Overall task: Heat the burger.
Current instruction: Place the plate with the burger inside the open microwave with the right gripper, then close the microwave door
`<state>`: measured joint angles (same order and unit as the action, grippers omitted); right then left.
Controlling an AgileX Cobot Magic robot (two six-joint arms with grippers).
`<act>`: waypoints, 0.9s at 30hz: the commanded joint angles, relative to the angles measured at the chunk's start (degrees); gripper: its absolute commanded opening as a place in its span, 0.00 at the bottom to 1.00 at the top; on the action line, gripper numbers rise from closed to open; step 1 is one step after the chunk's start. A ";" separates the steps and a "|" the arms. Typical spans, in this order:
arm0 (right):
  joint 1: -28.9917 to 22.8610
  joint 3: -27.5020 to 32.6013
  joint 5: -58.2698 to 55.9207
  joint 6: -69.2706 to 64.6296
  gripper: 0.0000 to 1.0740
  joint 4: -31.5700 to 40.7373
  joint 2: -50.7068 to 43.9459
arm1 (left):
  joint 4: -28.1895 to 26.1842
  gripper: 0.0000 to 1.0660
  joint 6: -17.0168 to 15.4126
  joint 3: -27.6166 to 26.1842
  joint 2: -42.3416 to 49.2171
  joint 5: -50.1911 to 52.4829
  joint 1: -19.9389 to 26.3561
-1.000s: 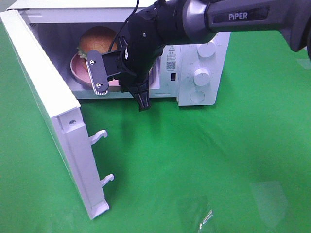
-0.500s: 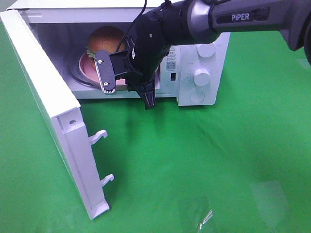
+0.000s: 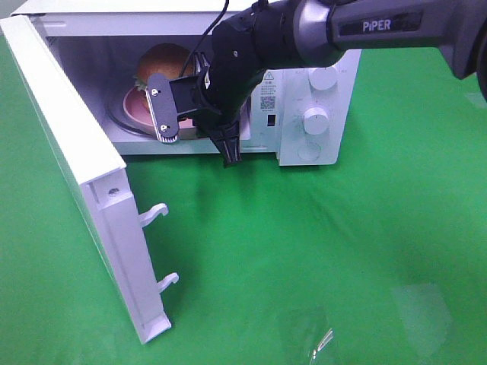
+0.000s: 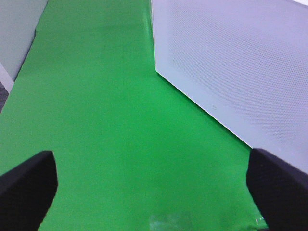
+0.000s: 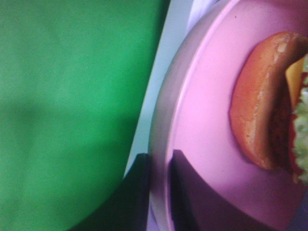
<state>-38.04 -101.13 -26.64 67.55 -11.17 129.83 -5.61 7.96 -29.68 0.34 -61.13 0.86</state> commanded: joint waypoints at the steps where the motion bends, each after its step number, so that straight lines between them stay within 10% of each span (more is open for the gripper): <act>1: -0.06 -0.74 3.38 2.35 0.12 -0.57 -0.52 | -0.29 0.94 0.00 0.06 0.97 -0.23 -0.29; 27: -0.74 0.86 1.89 0.23 0.35 -0.34 -1.89 | -0.29 0.94 0.00 0.06 0.97 -0.23 -0.29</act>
<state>-38.67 -100.50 -24.24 68.53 -11.40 128.80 -5.61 7.96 -29.68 0.34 -61.13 0.86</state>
